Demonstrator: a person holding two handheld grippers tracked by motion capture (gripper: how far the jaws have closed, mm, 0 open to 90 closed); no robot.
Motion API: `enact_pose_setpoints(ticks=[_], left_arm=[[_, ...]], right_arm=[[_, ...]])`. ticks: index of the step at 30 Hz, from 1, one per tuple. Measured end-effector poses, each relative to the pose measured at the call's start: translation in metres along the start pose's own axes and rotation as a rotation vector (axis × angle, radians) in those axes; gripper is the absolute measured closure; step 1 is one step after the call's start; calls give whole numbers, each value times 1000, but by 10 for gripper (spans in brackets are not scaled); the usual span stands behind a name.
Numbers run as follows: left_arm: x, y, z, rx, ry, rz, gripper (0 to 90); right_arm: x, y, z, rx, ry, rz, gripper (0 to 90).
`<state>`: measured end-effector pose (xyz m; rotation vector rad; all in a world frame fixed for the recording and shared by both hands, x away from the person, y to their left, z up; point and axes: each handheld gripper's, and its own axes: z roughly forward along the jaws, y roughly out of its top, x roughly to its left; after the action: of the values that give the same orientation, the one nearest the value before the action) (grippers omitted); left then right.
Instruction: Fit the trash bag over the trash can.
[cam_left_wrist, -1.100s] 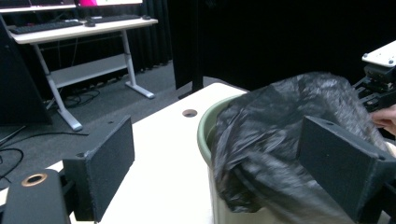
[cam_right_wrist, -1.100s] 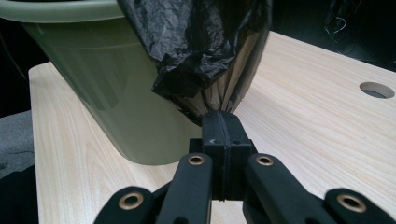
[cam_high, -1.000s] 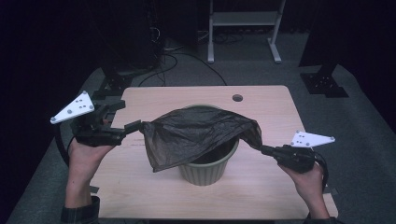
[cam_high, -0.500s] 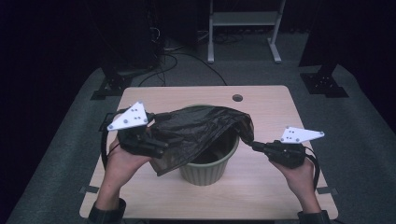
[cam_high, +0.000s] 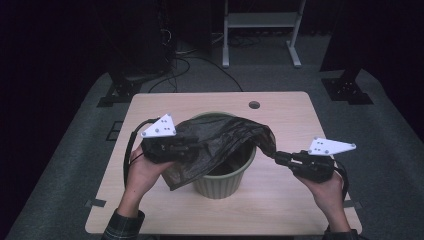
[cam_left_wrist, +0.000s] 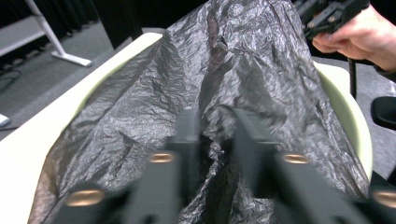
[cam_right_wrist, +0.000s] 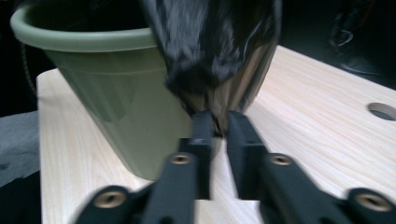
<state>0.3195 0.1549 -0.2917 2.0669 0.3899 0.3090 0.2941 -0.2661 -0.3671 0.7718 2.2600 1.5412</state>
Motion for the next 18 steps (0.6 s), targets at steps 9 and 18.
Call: enact_pose_setpoints(ticks=[9,18], left_arm=[[11,2,4,-13,16,-74,900],[11,4,8,-21,3,-79,900]], right_arm=[[10,16,-34,-113,-36,-19,625],[28,49,-7,-139,43,-79,605]])
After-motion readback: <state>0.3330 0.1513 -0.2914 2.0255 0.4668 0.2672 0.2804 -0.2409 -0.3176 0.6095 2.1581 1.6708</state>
